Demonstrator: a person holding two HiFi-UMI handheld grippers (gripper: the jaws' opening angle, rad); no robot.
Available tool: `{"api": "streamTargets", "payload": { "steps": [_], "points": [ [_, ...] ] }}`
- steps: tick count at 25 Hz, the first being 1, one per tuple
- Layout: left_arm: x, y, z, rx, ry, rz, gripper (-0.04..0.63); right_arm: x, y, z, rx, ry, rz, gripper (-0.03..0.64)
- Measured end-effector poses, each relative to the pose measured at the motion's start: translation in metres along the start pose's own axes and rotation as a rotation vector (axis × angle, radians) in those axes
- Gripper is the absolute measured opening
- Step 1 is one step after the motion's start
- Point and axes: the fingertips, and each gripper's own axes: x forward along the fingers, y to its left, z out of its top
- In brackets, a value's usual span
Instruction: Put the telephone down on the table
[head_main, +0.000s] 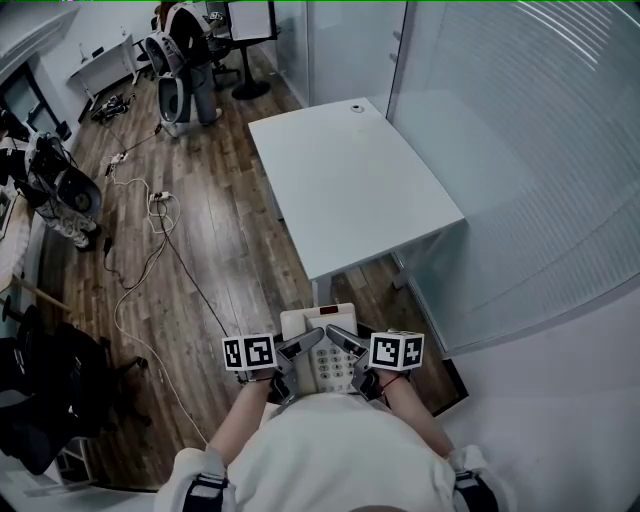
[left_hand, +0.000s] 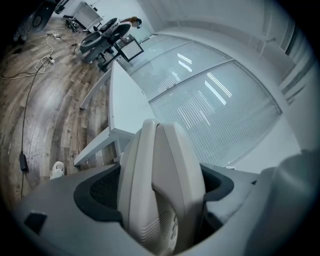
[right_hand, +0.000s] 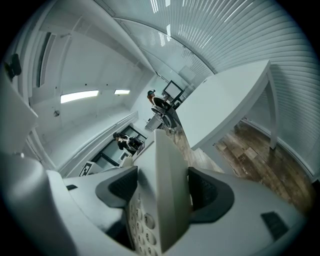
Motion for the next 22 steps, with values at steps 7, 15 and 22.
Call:
{"api": "streamTargets", "payload": {
  "steps": [7,15,22],
  "points": [
    [0.011,0.002,0.01,0.003,0.011,0.003,0.437,0.004,-0.009,0.011,0.015,-0.006,-0.004,0.318],
    [0.033,0.012,0.035,-0.009,0.022,0.002,0.437,0.019,-0.025,0.037,0.026,-0.003,-0.016,0.318],
    [0.054,0.018,0.073,-0.005,0.027,-0.013,0.437,0.039,-0.037,0.073,0.022,-0.015,-0.032,0.318]
  ]
}}
